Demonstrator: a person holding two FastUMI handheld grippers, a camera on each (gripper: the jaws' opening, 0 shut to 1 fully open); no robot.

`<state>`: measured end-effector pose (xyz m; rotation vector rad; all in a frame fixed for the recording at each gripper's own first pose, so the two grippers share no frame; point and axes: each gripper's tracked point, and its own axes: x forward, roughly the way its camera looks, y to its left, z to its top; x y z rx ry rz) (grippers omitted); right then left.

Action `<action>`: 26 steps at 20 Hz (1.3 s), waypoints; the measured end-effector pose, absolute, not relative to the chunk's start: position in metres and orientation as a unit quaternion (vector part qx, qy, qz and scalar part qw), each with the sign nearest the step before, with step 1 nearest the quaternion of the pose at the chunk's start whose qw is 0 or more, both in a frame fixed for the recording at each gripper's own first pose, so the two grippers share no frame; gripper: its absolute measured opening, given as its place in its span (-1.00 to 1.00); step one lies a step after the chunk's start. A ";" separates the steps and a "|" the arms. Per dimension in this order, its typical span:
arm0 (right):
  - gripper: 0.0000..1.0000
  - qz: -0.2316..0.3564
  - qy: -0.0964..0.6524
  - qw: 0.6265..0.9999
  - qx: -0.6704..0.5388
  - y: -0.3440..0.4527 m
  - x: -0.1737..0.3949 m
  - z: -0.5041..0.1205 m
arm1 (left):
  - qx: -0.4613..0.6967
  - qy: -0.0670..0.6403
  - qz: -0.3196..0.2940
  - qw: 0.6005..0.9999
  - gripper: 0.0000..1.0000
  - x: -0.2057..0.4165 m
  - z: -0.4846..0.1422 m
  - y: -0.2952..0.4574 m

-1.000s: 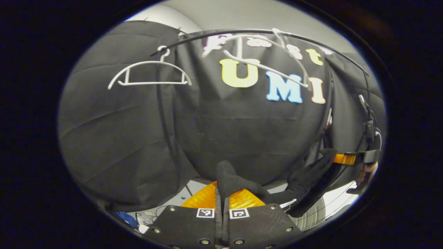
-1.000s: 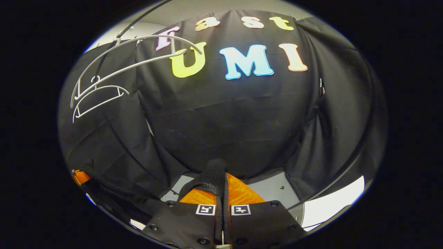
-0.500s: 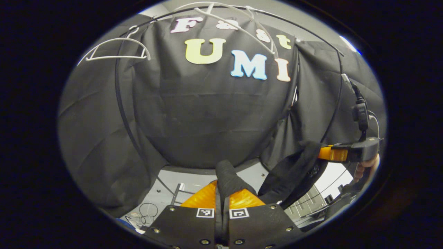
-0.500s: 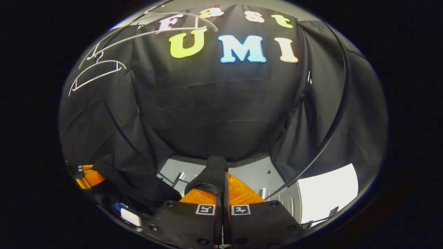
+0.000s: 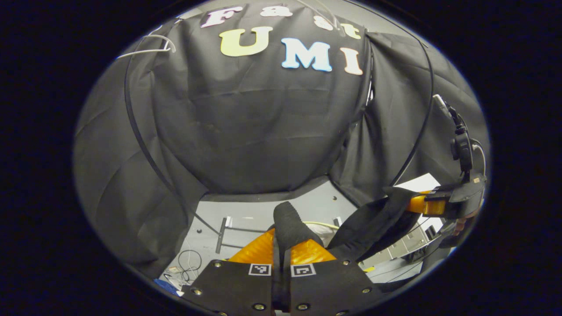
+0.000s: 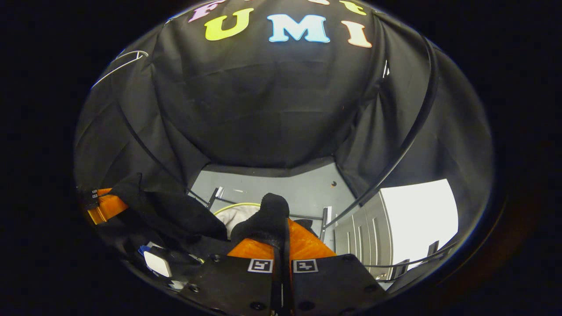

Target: Grasp the clothes on the hanger with both hands and then place them into the laundry hamper below.

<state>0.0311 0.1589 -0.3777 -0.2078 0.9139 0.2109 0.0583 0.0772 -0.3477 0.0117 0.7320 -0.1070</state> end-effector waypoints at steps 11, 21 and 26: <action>-0.92 0.079 0.497 0.856 -0.114 0.142 0.014 -0.463 | 0.023 0.421 -0.061 0.905 -0.98 0.056 -0.447 0.083; -0.87 0.063 0.516 0.850 -0.087 0.135 -0.002 -0.472 | 0.005 0.421 -0.068 0.904 -0.97 0.057 -0.463 0.080; -0.72 0.070 0.531 0.841 -0.075 0.145 -0.013 -0.478 | 0.005 0.433 -0.068 0.899 -0.98 0.052 -0.465 0.075</action>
